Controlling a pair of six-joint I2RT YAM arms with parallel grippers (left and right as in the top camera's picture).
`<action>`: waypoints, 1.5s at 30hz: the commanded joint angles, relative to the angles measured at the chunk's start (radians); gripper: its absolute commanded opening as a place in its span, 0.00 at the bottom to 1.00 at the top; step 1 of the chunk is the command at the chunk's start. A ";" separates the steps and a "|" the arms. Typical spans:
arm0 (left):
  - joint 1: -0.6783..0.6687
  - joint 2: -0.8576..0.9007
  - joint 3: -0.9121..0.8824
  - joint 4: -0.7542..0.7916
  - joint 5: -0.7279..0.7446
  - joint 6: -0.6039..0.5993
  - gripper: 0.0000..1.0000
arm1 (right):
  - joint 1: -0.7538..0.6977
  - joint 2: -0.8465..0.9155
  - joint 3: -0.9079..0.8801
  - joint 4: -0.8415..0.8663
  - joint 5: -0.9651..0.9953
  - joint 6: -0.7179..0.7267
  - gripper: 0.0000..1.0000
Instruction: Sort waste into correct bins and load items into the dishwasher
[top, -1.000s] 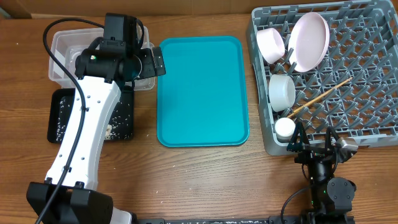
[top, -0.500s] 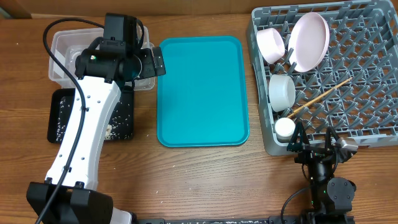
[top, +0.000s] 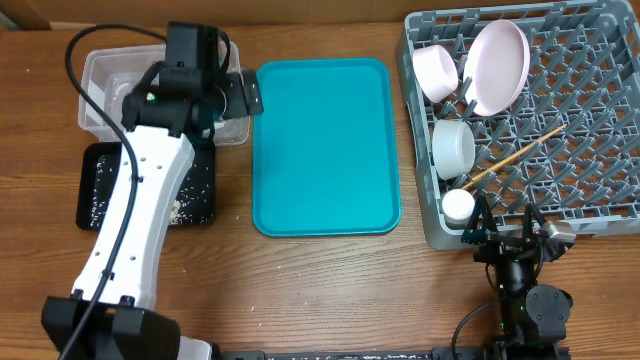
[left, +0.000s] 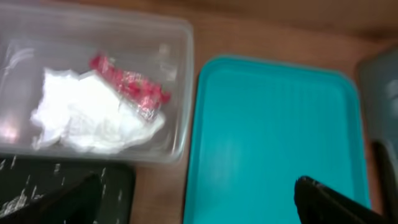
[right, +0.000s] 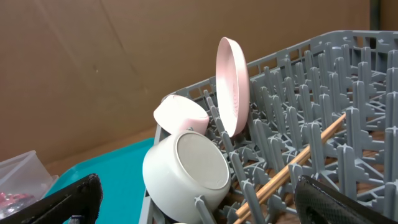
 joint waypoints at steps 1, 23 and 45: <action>0.005 -0.136 -0.156 0.166 0.054 0.103 1.00 | 0.005 -0.012 -0.011 0.003 0.009 0.003 1.00; 0.136 -1.324 -1.390 0.614 0.042 0.109 1.00 | 0.005 -0.012 -0.011 0.003 0.009 0.003 1.00; 0.130 -1.599 -1.535 0.667 0.049 0.109 1.00 | 0.006 -0.012 -0.011 0.003 0.009 0.003 1.00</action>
